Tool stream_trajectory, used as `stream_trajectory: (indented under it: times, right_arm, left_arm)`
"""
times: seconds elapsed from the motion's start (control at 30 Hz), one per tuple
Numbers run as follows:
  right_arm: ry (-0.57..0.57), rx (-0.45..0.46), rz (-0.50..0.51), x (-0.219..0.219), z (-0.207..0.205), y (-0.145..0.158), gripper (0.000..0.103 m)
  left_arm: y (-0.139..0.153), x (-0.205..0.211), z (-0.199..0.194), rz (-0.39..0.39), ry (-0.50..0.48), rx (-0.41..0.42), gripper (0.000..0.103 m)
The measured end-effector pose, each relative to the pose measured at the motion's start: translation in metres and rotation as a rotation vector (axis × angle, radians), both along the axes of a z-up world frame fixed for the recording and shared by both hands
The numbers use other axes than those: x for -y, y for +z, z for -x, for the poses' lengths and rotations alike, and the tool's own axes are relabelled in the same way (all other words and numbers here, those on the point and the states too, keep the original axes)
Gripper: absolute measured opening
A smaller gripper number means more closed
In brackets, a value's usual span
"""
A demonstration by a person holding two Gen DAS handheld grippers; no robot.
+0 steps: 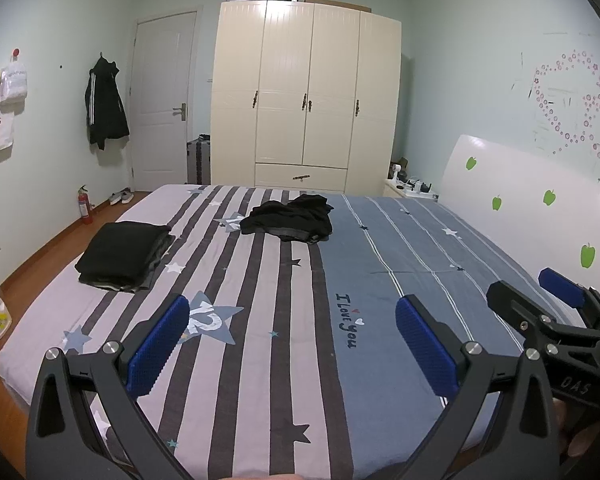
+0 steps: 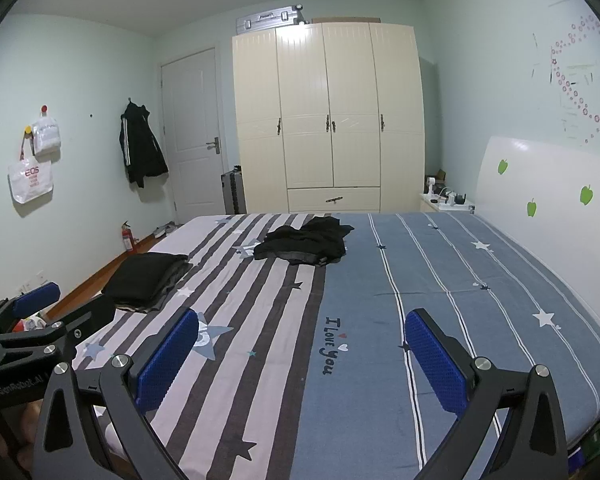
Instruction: Fold clothes
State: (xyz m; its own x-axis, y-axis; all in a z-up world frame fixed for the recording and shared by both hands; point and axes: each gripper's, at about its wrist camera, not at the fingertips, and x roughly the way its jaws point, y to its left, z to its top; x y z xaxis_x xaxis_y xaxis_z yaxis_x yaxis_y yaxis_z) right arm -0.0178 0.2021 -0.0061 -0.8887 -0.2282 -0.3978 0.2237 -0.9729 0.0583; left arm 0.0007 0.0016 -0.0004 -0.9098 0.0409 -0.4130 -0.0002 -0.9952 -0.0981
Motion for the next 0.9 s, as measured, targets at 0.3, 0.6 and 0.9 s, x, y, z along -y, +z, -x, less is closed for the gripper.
stream_trajectory:
  times: [0.3, 0.6, 0.9]
  right_arm:
    - [0.002, 0.006, 0.008, -0.0053, 0.0043, 0.0006, 0.102]
    - [0.002, 0.001, 0.005, -0.0017, 0.0031, 0.0042, 0.102]
    - [0.001, -0.001, 0.007, -0.0031, 0.0037, 0.0022, 0.102]
  left_arm:
    - [-0.0012, 0.0016, -0.0007, 0.009, 0.003, 0.011, 0.102]
    - [-0.0025, 0.0029, 0.0027, 0.005, 0.007, 0.008, 0.102]
    - [-0.0027, 0.0046, 0.0014, 0.008, 0.017, 0.008, 0.102]
